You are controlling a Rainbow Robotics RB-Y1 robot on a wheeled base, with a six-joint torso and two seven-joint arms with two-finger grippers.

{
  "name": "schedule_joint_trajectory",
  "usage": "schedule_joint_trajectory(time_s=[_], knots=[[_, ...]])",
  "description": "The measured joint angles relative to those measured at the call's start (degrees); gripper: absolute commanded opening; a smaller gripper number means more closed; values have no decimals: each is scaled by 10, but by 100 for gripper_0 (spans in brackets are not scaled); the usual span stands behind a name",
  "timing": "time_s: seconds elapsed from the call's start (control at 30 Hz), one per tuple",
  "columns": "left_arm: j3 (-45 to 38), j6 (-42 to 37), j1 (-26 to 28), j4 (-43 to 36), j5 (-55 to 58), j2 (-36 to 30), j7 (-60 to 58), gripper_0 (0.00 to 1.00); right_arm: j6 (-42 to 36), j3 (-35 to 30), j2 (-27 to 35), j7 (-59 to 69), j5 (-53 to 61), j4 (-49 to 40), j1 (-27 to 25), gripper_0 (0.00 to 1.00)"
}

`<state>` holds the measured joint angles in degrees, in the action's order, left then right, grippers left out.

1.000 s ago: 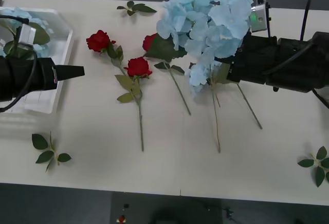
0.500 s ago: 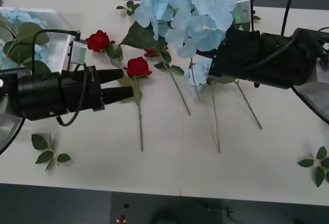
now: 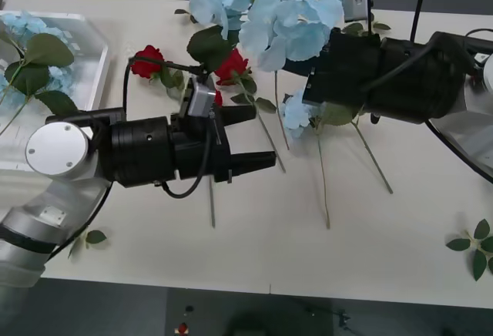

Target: Put the red flowers into the right box and the blue flowers into the left box

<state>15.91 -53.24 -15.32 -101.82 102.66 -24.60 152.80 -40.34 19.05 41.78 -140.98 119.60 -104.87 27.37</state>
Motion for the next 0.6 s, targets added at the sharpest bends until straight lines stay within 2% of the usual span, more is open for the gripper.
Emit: schedule_joint_trajectory(time_s=[0.23, 0.53, 0.6], knots=[[38, 32, 0, 0, -12, 23, 0, 100, 0, 0, 0, 17, 0, 1, 2, 0], [41, 39, 0, 0, -12, 55, 0, 100, 0, 0, 0, 21, 0, 1, 2, 0], [41, 41, 0, 2, -12, 60, 0, 95, 0, 0, 0, 21, 0, 1, 2, 0]])
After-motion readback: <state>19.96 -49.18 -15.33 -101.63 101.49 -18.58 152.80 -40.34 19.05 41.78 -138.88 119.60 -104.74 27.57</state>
